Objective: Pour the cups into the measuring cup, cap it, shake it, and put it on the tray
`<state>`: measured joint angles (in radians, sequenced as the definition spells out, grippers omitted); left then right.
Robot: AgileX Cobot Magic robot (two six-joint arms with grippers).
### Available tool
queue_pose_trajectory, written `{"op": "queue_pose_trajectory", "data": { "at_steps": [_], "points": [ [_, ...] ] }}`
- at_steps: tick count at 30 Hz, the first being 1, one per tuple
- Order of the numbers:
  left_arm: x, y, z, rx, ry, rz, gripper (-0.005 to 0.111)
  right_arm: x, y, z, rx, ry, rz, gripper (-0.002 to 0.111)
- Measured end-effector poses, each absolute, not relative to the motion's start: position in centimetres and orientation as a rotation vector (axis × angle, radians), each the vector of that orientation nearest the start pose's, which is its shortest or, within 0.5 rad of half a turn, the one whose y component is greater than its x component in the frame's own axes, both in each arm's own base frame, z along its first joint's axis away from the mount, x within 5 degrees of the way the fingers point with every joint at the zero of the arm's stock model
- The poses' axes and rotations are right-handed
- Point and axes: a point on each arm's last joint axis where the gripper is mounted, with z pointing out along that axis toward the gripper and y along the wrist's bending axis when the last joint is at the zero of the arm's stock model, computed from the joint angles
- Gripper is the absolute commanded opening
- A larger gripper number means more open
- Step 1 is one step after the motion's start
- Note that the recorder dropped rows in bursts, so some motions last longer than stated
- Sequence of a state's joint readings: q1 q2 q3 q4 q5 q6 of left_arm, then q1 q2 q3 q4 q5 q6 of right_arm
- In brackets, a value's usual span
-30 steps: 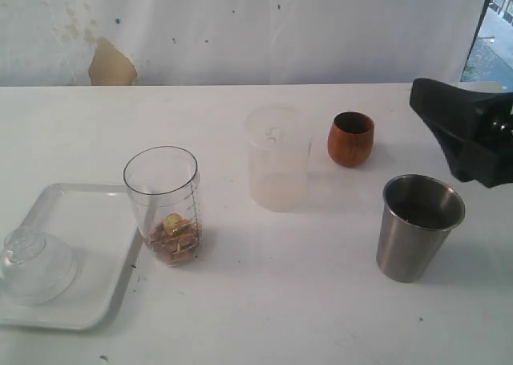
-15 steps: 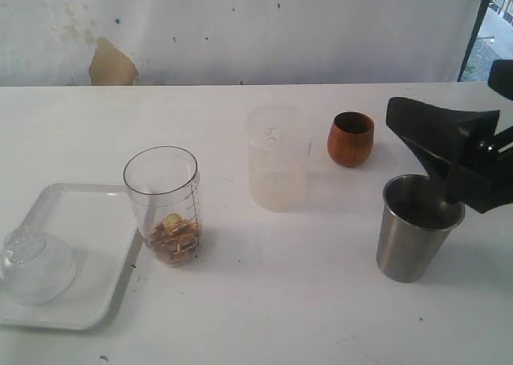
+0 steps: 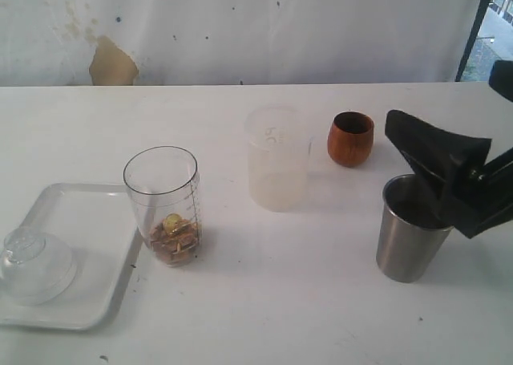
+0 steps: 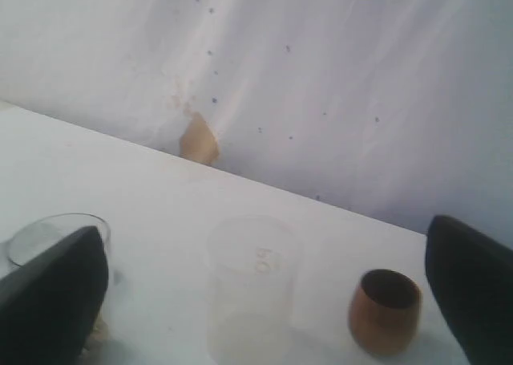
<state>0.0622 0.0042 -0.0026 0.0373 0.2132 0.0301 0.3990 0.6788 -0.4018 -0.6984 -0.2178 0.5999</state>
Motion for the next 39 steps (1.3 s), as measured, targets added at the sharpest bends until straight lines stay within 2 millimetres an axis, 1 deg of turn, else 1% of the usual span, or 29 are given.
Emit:
{"op": "queue_pose_trajectory", "data": {
  "at_steps": [3, 5, 13, 20, 23, 26, 31, 39],
  "points": [
    [5.6, 0.4, 19.4, -0.002, 1.699, 0.103, 0.0, 12.7, 6.1, 29.0, -0.477, 1.562, 0.267, 0.105],
    [5.6, 0.4, 19.4, -0.002, 1.699, 0.103, 0.0, 12.4, 5.7, 28.0, -0.462, 1.595, 0.242, 0.105],
    [5.6, 0.4, 19.4, -0.002, 1.699, 0.103, 0.0, 11.4, 5.2, 24.2, -0.442, 1.576, 0.258, 0.105],
    [5.6, 0.4, 19.4, -0.002, 1.699, 0.103, 0.0, 10.7, 4.5, 21.2, -0.413, 1.646, 0.23, 0.105],
    [5.6, 0.4, 19.4, -0.002, 1.699, 0.103, 0.0, 10.4, 4.0, 20.0, -0.372, 1.681, 0.212, 0.105],
    [5.6, 0.4, 19.4, -0.002, 1.699, 0.103, 0.0, 10.4, 3.7, 19.8, -0.344, 1.688, 0.183, 0.105],
    [5.6, 0.4, 19.4, -0.002, 1.699, 0.103, 0.0, 10.7, 3.7, 19.7, -0.339, 1.693, 0.167, 0.105],
    [5.6, 0.4, 19.4, -0.002, 1.699, 0.103, 0.0, 12.4, 4.5, 17.8, -0.371, 1.805, 0.171, 0.105]
  ]
}}
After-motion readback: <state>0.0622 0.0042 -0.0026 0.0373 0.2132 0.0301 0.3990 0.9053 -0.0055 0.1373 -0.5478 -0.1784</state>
